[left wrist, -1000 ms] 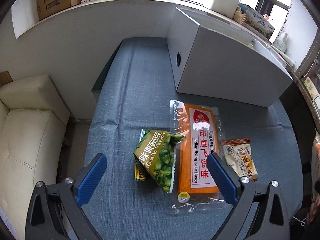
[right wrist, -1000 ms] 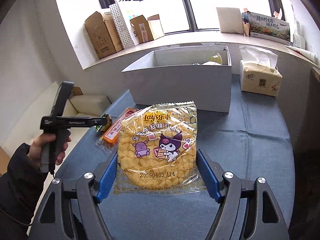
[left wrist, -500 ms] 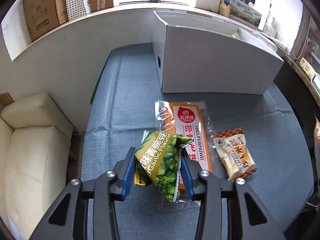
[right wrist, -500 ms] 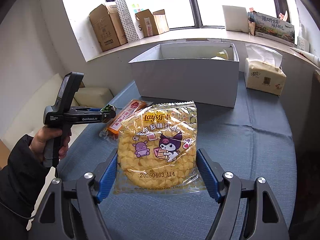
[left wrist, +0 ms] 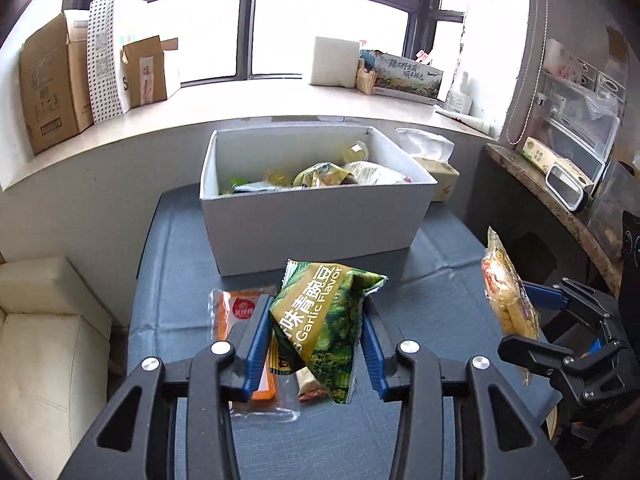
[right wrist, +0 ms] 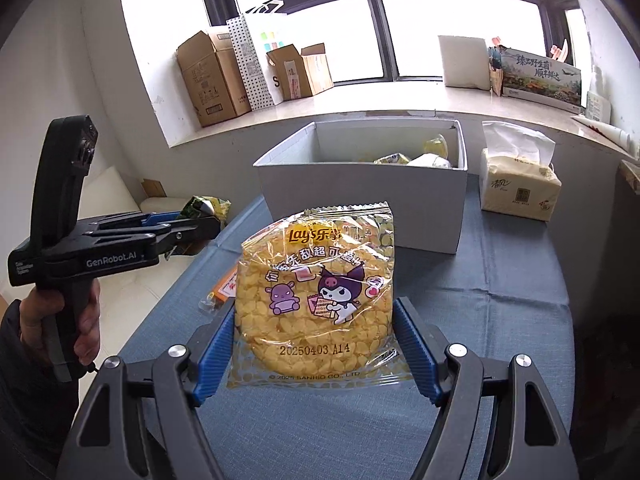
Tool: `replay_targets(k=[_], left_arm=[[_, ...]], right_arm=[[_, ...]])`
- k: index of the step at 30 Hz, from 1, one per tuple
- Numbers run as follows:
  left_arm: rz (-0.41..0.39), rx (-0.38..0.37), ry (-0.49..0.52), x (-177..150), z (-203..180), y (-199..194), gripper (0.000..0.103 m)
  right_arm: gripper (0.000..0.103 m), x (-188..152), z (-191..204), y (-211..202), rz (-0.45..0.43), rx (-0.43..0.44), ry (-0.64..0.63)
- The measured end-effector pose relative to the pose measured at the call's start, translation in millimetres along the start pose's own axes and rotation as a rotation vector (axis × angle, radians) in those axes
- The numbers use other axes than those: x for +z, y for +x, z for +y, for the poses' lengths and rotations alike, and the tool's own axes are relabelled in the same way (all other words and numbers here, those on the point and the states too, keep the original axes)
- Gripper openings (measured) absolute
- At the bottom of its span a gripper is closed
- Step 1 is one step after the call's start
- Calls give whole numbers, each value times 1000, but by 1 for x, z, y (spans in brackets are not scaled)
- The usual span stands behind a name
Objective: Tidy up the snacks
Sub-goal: 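Release the pea bag and cracker bag into the white box with both tools, then grasp the brown-and-orange rice cracker packet with the right tool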
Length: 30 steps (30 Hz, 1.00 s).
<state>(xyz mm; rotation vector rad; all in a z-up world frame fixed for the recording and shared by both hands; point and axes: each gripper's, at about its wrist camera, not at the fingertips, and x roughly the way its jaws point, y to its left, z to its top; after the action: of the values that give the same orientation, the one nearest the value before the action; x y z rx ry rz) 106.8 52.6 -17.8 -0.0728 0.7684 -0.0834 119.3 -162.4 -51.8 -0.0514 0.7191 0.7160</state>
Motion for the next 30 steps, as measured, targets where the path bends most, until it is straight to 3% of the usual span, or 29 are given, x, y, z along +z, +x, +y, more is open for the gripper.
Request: replay_targets(k=[4,10,17,19,21,22,23,27,30], left_arm=[[-33,-20,7,42,-4,6,46],[-47,16,2,115,9,42,46],[-1,77,0,170,34,97,47],[19,90,24,177,37,111,54],[47,138,51,180,38,125,100],[29,159,55,178,39,126,103],[15,158,58,176,40,125,103],[35,101,36,167,43,128,103],[53,110,35,162,43,130,103]], right_arm=[[80,32,-9,0,-39,-29,-19],[80,104,-41,26,-68,-51,6],[80,175,-74,79,-44,-70,67],[80,185,-79,91,-31,-88,67],[88,192,-85,105,0,-74,81],[101,194,-88,113,29,-68,94],[103,194,-91,118,50,-89,102],[103,184,-91,123,48,-109,86],[103,177,-89,122,57,-130,84]])
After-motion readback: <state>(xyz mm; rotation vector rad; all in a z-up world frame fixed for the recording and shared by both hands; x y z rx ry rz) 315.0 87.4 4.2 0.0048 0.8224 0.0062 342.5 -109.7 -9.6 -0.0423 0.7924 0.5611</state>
